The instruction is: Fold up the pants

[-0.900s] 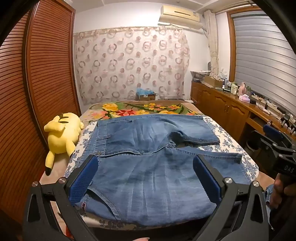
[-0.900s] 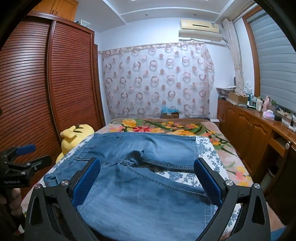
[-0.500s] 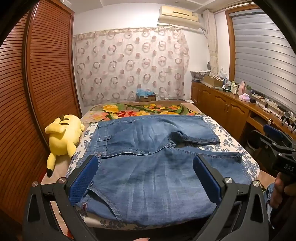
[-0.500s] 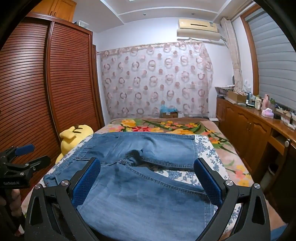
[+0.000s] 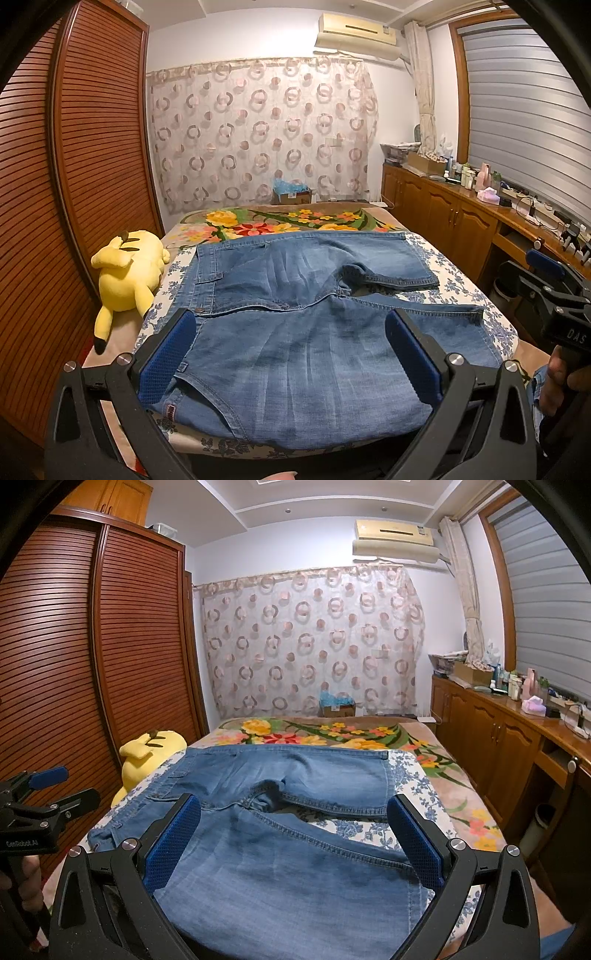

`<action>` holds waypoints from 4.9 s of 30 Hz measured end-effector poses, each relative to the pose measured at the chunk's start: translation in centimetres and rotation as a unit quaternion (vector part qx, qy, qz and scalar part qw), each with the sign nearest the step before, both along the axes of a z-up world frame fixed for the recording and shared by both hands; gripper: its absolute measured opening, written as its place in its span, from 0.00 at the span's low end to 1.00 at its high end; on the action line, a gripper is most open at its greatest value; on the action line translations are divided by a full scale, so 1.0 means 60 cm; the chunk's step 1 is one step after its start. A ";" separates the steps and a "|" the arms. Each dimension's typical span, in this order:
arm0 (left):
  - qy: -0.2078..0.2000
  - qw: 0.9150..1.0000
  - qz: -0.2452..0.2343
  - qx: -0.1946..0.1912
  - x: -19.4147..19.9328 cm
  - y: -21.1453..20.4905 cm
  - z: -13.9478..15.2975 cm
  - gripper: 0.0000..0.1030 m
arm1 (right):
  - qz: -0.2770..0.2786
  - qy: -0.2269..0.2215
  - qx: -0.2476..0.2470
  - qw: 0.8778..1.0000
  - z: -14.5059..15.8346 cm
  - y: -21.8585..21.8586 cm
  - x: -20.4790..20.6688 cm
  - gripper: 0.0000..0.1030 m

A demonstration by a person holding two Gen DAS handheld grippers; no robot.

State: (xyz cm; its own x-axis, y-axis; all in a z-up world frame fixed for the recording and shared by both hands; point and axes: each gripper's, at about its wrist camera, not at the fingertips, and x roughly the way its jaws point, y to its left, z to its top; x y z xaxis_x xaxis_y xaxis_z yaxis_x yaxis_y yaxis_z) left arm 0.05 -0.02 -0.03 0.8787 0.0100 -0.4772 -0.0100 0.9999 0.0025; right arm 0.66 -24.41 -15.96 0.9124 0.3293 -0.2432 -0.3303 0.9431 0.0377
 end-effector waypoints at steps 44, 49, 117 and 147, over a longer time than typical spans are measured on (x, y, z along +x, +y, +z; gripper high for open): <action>-0.005 1.000 0.000 0.003 -0.002 -0.001 0.000 1.00 | -0.003 -0.004 0.003 1.000 0.000 -0.002 -0.001 0.98; -0.004 1.000 0.000 0.003 -0.001 -0.001 0.000 1.00 | -0.003 -0.004 0.003 1.000 0.000 -0.003 -0.001 0.98; 0.102 0.986 0.115 -0.060 0.038 0.278 -0.187 0.77 | -0.056 0.175 -0.056 0.981 -0.030 -0.021 0.079 0.86; 0.107 0.989 0.083 -0.064 0.033 0.280 -0.201 0.13 | -0.019 0.196 -0.055 0.979 -0.027 -0.036 0.086 0.09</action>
